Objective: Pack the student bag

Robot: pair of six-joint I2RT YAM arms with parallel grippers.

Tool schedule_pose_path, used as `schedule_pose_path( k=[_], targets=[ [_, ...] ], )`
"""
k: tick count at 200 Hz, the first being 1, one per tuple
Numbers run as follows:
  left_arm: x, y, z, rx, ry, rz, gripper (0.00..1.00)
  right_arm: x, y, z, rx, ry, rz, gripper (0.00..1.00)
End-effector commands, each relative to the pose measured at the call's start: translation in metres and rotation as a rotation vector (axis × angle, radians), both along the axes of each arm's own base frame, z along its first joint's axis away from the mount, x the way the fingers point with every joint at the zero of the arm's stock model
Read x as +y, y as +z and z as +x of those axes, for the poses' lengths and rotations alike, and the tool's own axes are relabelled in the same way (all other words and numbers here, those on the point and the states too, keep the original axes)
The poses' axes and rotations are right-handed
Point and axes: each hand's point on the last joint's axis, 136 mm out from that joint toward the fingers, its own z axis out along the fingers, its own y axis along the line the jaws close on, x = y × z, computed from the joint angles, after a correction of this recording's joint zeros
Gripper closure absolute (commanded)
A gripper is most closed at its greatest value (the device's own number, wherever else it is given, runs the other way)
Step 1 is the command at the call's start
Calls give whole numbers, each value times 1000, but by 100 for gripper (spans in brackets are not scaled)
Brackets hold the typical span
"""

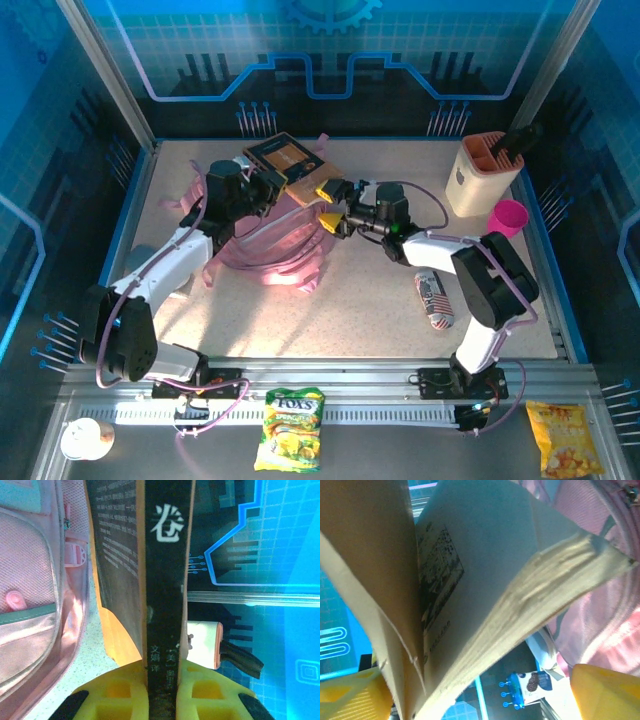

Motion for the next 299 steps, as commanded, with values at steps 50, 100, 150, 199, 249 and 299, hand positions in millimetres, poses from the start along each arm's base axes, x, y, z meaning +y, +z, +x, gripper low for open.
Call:
schedule_pose_path(
  k=[50,100,150,199,249,299],
  targets=[
    [-6,15,9,-67,-17,-73,100,10,26,28,-43,-70,75,28],
    [-4,7,7,-49,-12,-52,100,3,27,30,-55,-104,60,49],
    [-5,1,8,-30,-19,-44,100,-4,28,29,-69,-122,38,65],
    [-7,-4,5,-35,-67,46,82,-12,28,30,-79,-123,8,88],
    [2,-35,-10,-6,-182,345,41,-50,25,28,-113,-182,-96,95],
    [11,-76,-38,55,-387,666,31,-97,16,19,-121,-245,-228,96]
  ],
)
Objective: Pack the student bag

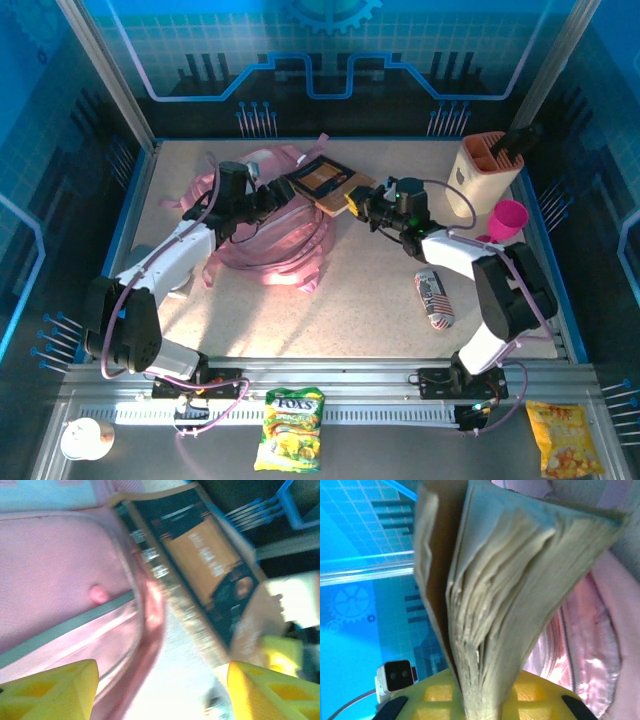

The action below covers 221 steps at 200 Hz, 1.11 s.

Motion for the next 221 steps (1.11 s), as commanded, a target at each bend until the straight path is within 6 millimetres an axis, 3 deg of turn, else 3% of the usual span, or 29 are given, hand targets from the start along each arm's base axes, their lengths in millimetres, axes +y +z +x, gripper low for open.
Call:
schedule_pose_path(
  k=[1,51,93,129,162,193,221],
  targets=[
    [6,-19,-17,27,-153,243,31,-20,26,-4,-116,-19,-58,96],
    [14,-41,-37,83,-357,631,25,-50,27,-9,-114,-73,-158,96],
    [11,-64,-45,128,-517,892,22,-60,25,-9,-104,-94,-166,95],
    [13,-87,-41,214,-569,967,44,-62,19,-10,-88,-94,-164,95],
    [17,-102,-31,260,-580,1037,50,-63,17,-11,-84,-96,-164,95],
    [27,-101,-15,276,-500,1118,55,-63,15,-11,-79,-94,-163,95],
    [28,-93,-8,254,-454,1125,69,-68,14,-11,-76,-106,-166,95]
  ],
)
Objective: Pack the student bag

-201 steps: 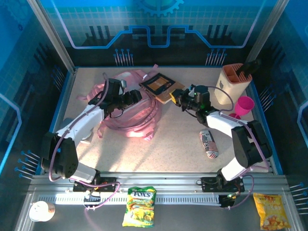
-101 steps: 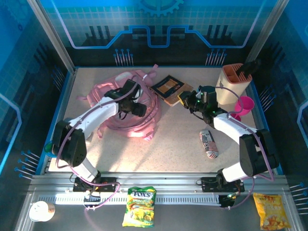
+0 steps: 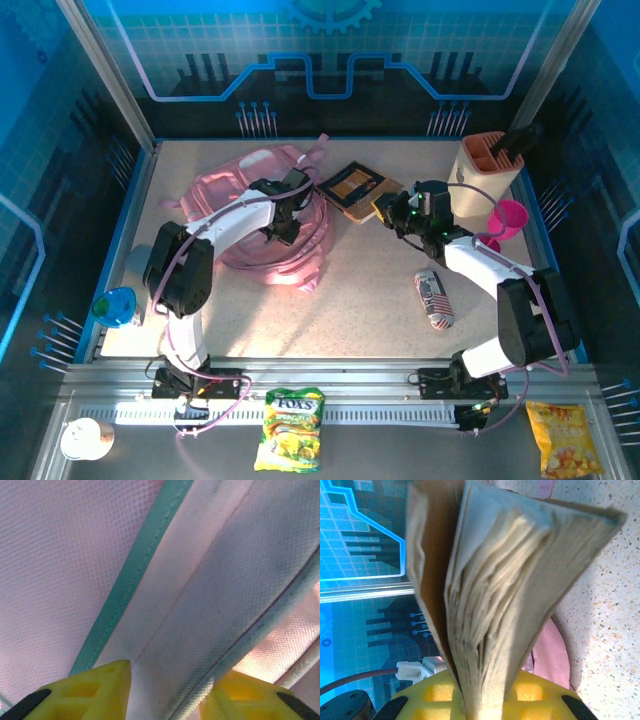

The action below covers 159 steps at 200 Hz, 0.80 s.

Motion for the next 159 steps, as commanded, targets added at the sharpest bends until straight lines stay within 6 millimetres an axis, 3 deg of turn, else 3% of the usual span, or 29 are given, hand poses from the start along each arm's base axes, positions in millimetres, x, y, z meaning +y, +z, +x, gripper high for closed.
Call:
schedule_pose_path(
  k=[1,93,134,159],
  targets=[
    [12,14,13,-64,42,63,70,-8,28,4,-105,-9,15,95],
    [6,89,28,-302,81,-72,100,-50,30,-13,-99,-84,-131,95],
    [-3,136,39,-458,116,-203,100,-55,45,-25,-191,-77,-152,94],
    [-12,163,47,-541,142,-300,100,-47,48,-33,-219,-49,-144,93]
  ],
)
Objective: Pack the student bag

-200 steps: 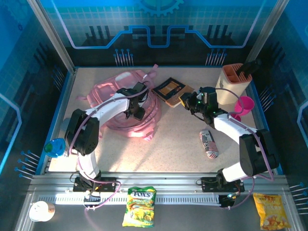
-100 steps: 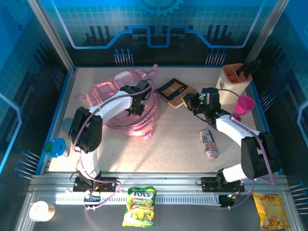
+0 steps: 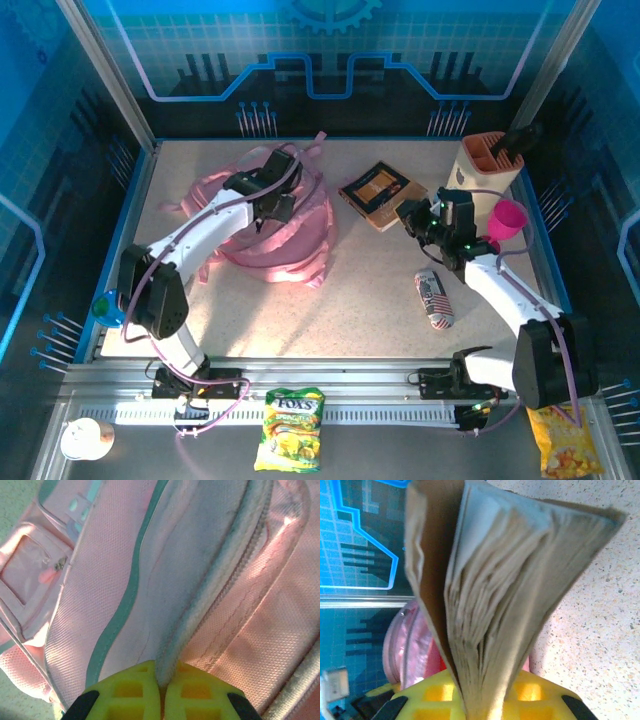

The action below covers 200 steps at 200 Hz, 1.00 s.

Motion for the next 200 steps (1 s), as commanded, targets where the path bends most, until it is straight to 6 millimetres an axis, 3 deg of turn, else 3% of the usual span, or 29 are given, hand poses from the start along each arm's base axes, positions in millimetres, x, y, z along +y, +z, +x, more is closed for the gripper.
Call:
schedule_pose_path(
  k=[1,27,55,76,119,172,200],
  targets=[
    [-18,66,23,-223,33,-185,100,5,33,-1,-145,31,-4,93],
    [-35,84,31,-259,7,-291,100,26,22,-8,-109,74,5,93],
    [-52,89,37,-243,-22,-355,100,59,10,-14,-82,142,31,93],
    [-60,90,38,-229,-41,-386,100,87,15,-10,-111,209,77,93],
    [-65,95,34,-220,-70,-415,100,129,15,9,-114,294,113,93],
    [-65,106,28,-232,-74,-443,100,167,-22,42,17,323,114,92],
    [-63,109,26,-236,-70,-441,100,186,-15,52,-24,358,144,92]
  ],
)
